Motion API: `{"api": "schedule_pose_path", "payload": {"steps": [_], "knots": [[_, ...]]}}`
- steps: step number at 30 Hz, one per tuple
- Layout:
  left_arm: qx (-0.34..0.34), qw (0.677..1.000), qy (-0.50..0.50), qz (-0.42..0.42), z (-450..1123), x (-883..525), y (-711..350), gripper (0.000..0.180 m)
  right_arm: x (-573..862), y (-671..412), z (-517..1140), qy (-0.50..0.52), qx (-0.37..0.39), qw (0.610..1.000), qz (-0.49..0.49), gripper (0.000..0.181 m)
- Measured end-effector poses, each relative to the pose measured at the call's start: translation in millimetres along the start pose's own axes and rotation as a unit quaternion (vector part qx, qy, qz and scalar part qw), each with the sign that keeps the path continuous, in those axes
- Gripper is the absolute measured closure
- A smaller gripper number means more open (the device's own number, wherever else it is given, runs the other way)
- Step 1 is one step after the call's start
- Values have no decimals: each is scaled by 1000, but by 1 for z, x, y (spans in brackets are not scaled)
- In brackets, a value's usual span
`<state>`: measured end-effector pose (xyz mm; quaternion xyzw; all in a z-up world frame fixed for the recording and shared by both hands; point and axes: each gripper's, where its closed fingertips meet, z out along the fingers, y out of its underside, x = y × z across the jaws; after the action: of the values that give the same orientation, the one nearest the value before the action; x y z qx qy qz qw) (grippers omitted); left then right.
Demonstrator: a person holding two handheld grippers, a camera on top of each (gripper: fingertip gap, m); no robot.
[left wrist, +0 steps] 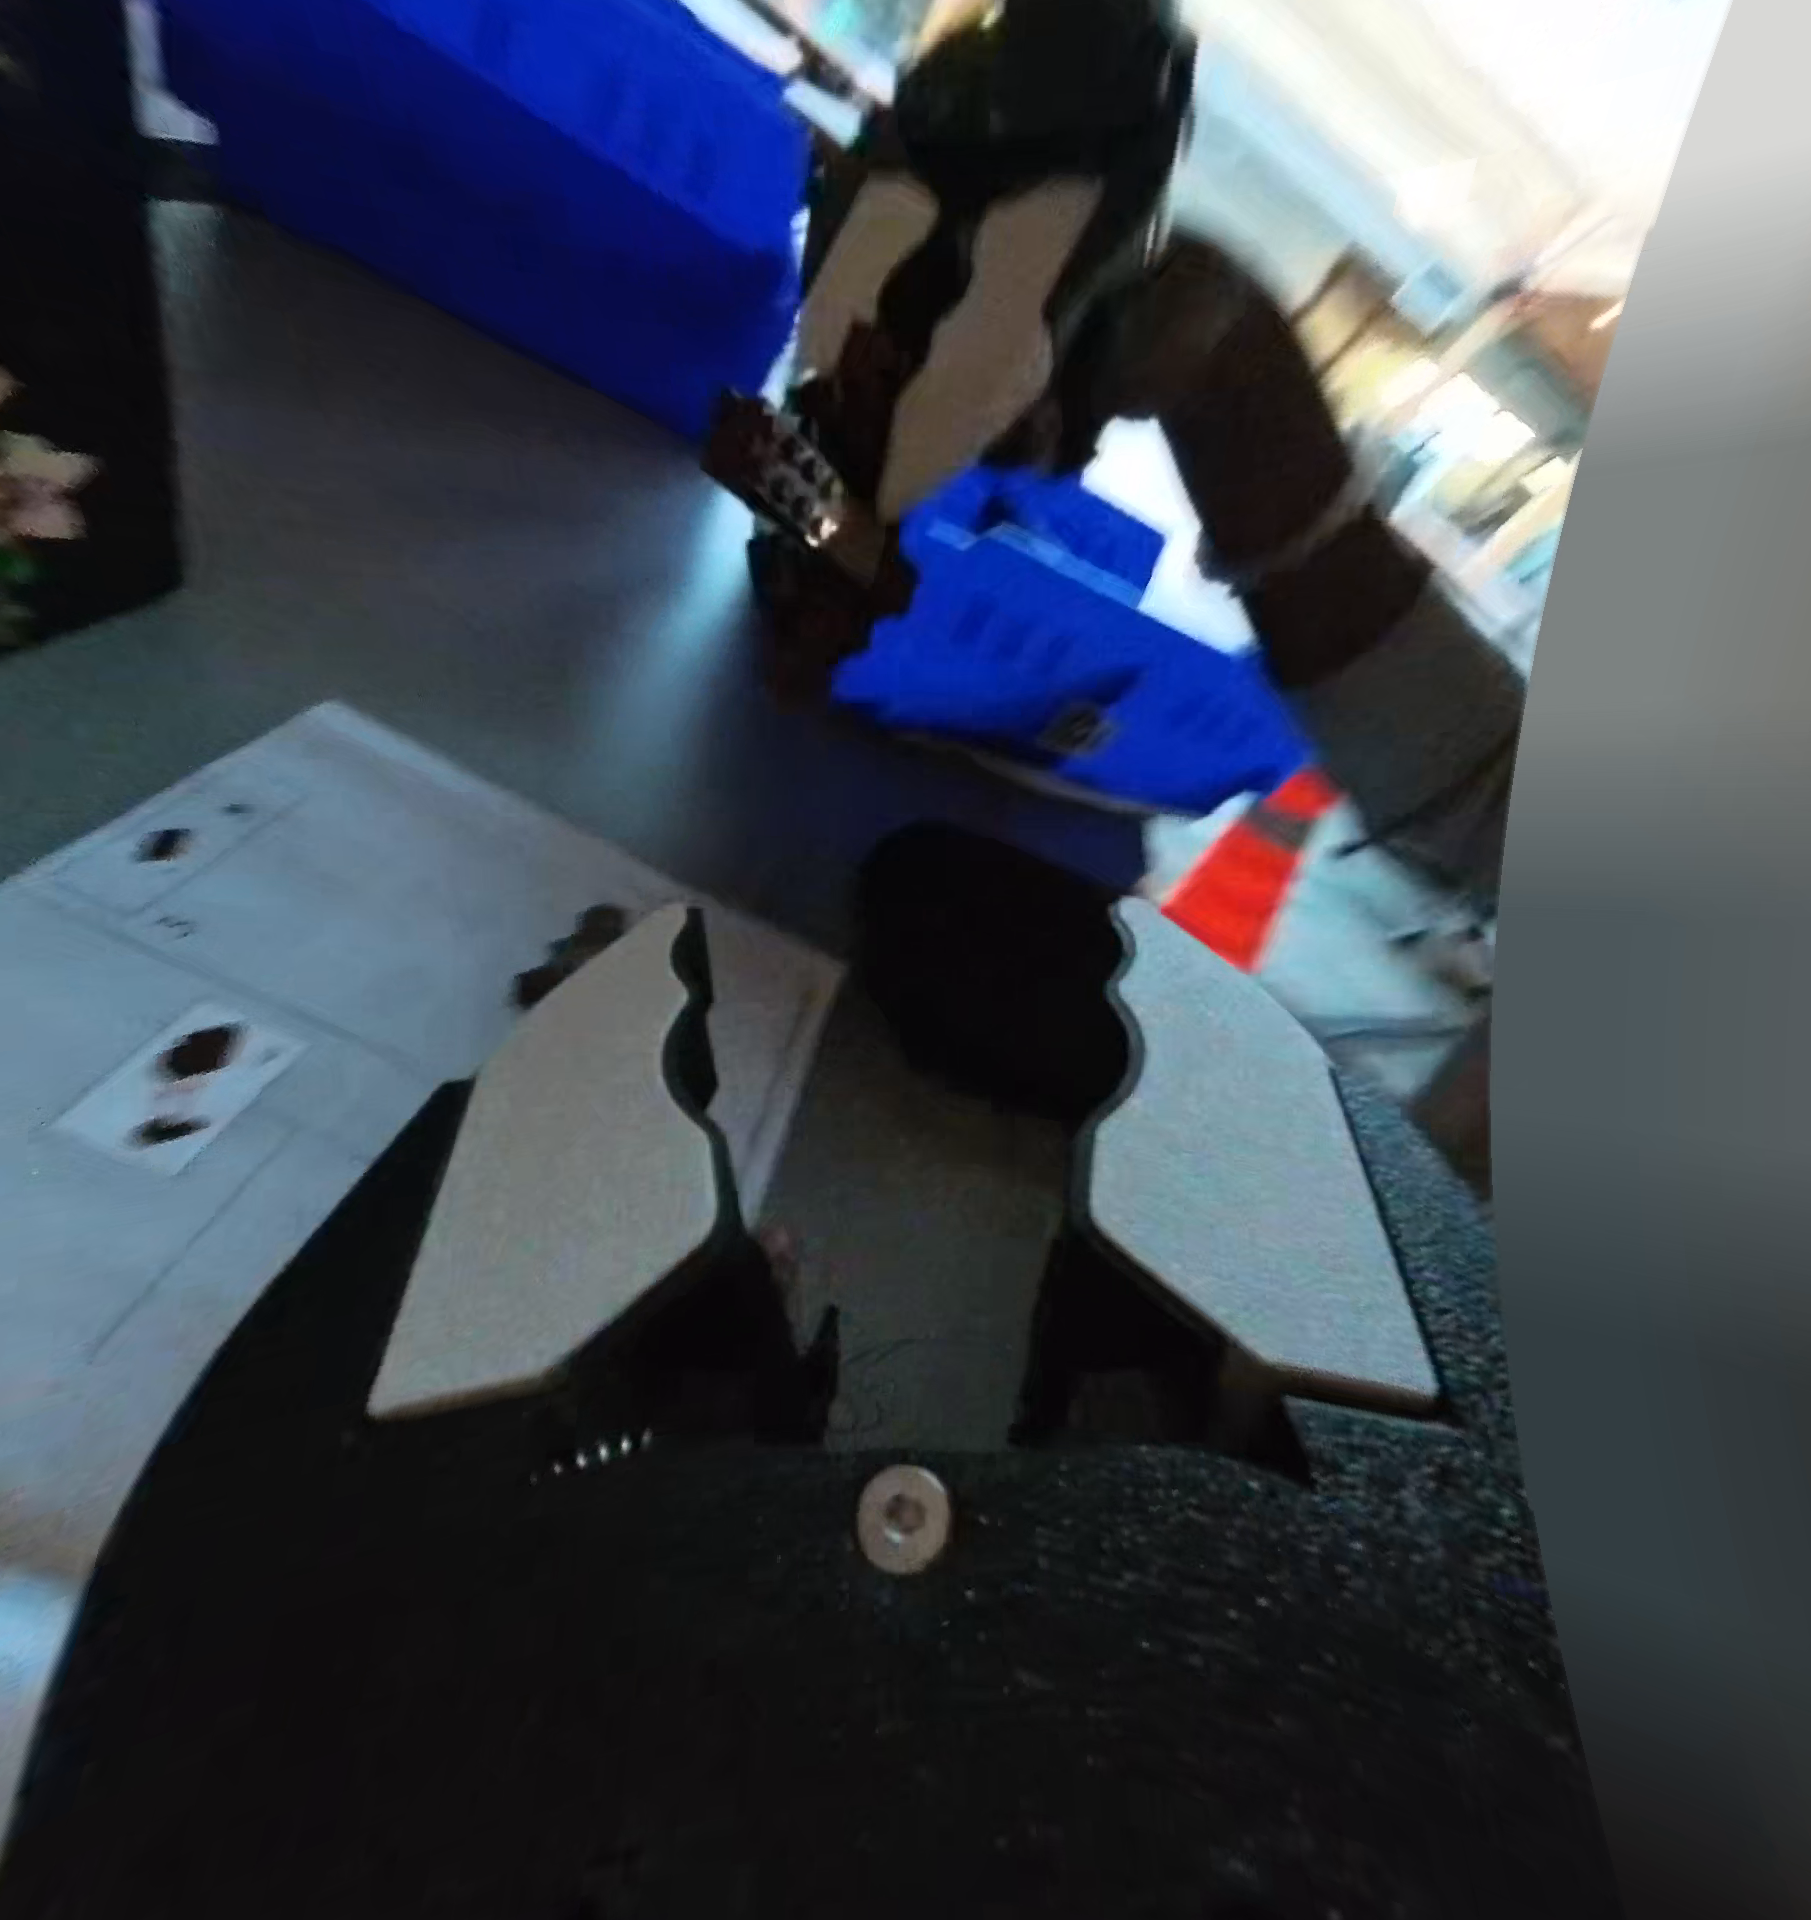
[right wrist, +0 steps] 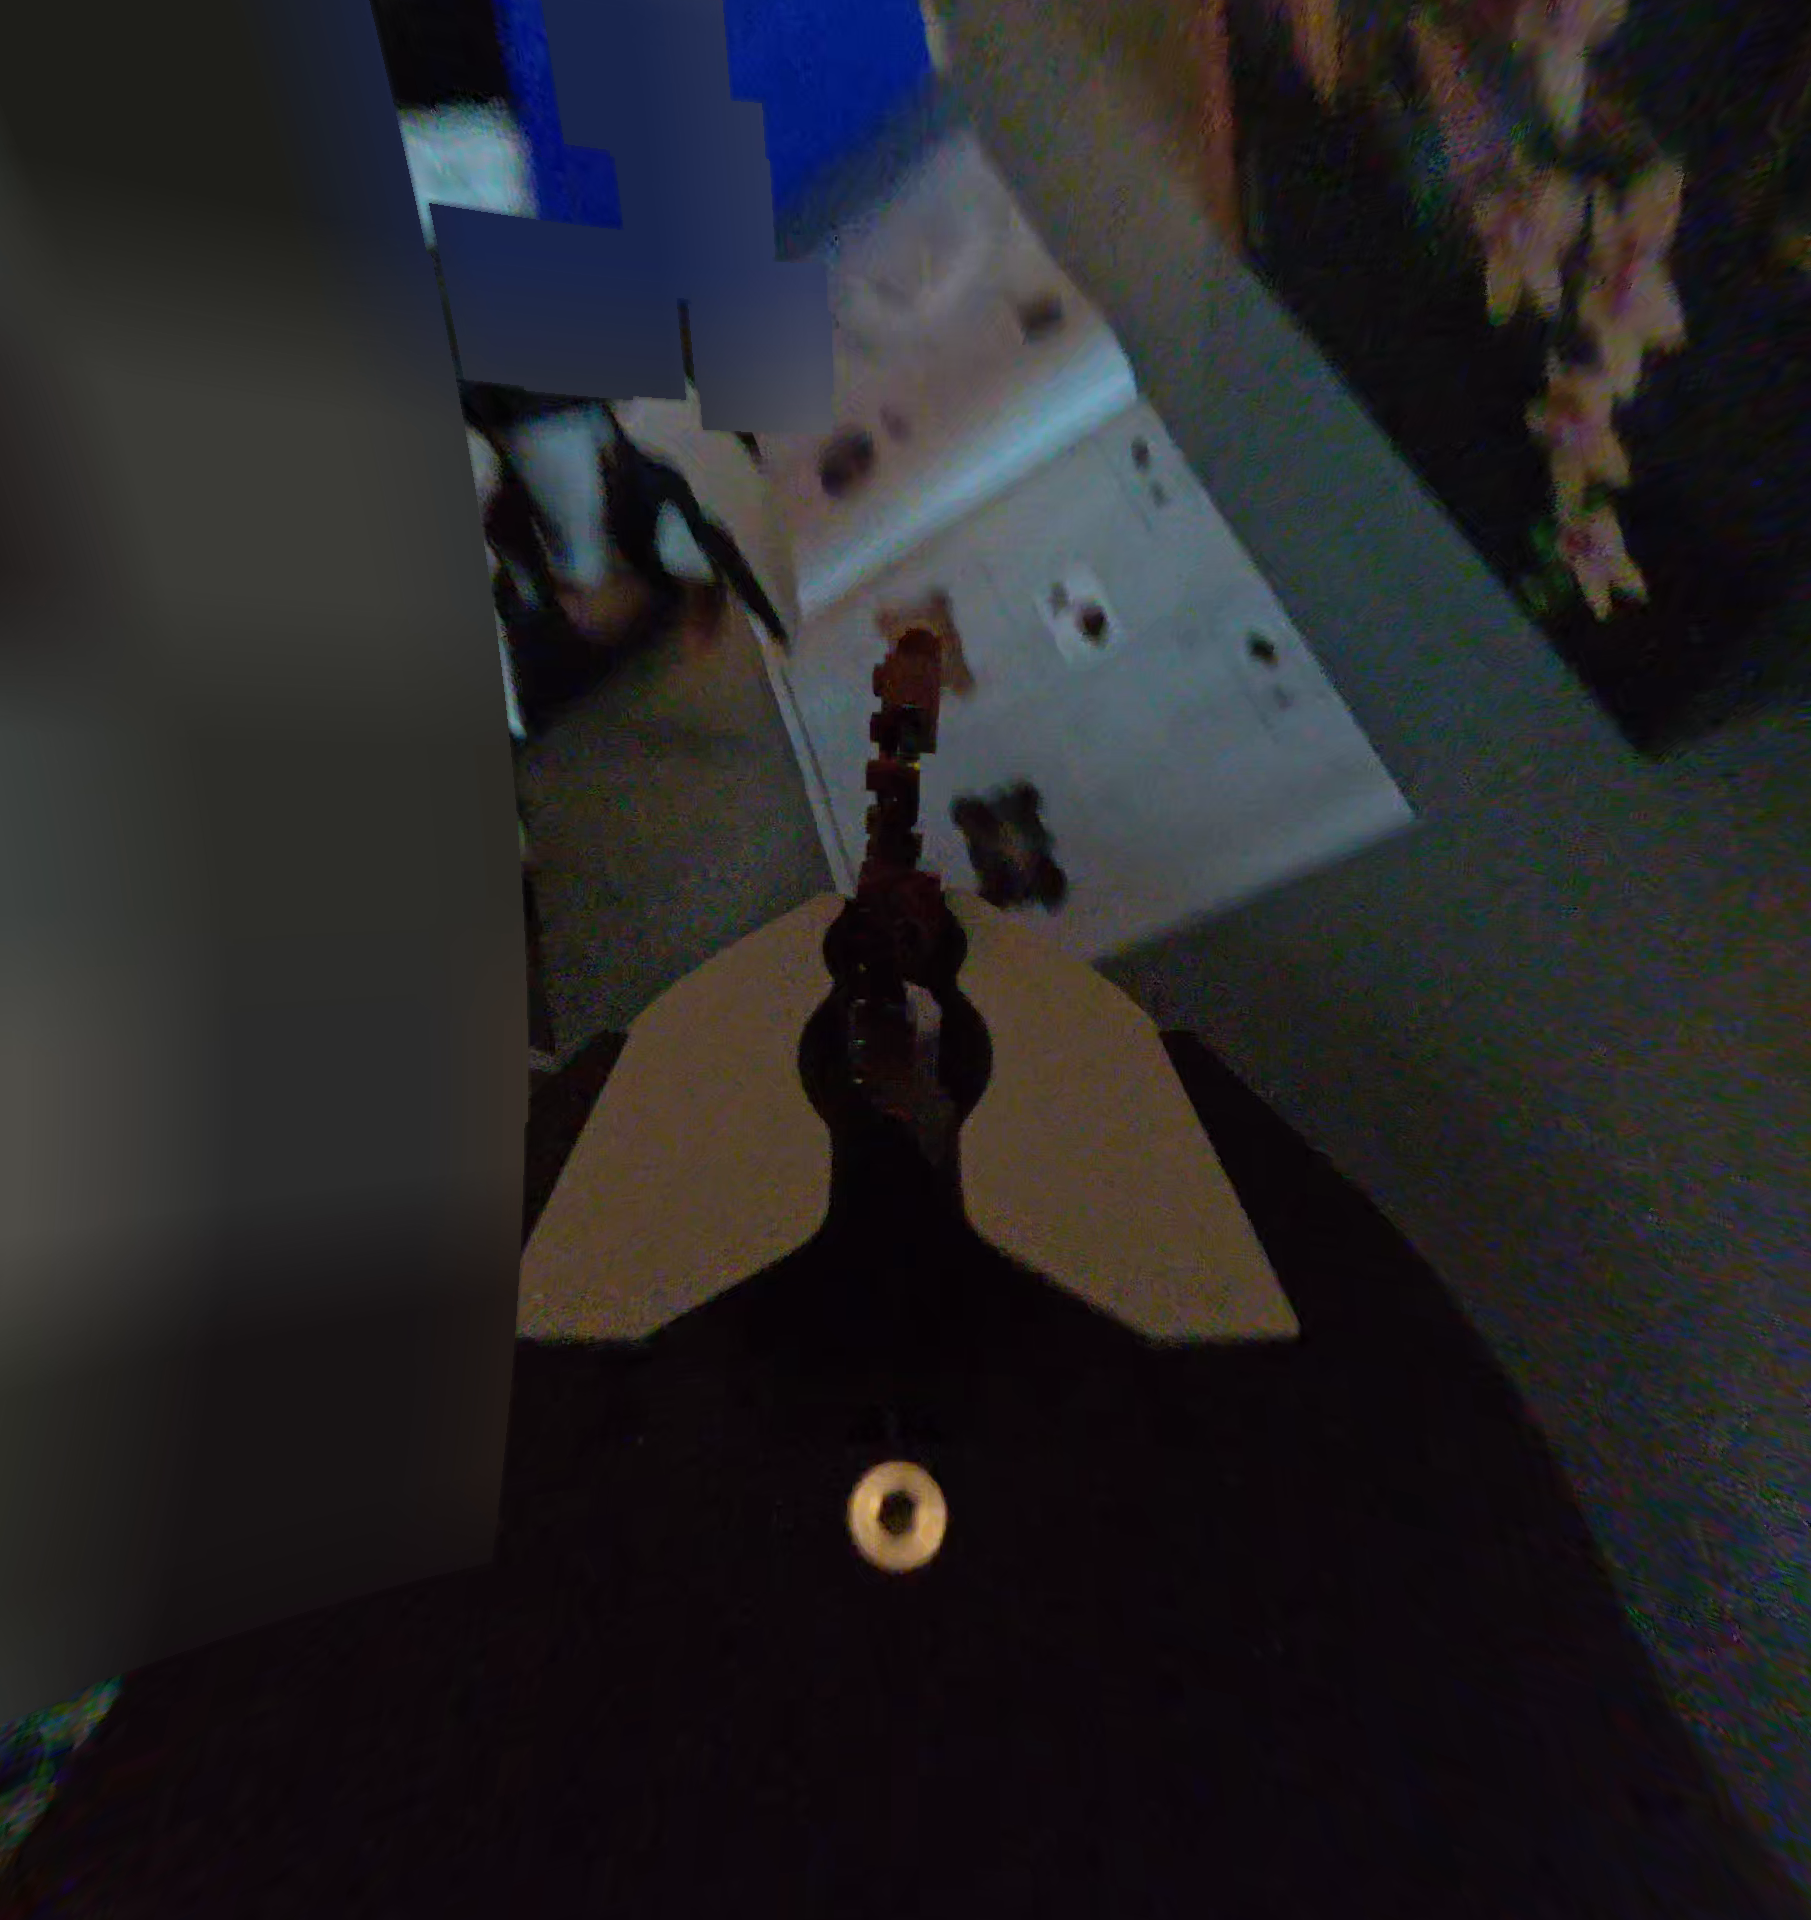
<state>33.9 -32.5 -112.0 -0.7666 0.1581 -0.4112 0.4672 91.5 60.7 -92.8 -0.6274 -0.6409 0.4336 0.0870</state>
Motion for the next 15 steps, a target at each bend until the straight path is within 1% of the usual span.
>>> {"api": "schedule_pose_path", "payload": {"steps": [1,3,5,7,9,11,13,15], "knots": [[-21,999,-39,31,-4,-8,7,107,13,8,-2,0,-49,999,9,169],[-67,987,-114,95,-14,-24,19,102,38,27,2,-3,-136,990,31,169],[-101,970,-164,150,-22,-33,29,107,54,40,11,-20,-184,982,37,169],[-125,955,-195,184,-30,-40,35,112,61,47,23,-45,-205,976,49,169],[-141,946,-212,199,-38,-46,40,118,72,55,30,-45,-225,971,58,169],[-150,944,-214,200,-43,-51,43,122,74,56,32,-61,-228,969,71,168],[-160,946,-207,194,-46,-55,47,129,81,58,32,-53,-232,968,77,166],[-171,942,-215,194,-50,-62,50,132,90,62,29,-39,-243,965,86,162]]}}
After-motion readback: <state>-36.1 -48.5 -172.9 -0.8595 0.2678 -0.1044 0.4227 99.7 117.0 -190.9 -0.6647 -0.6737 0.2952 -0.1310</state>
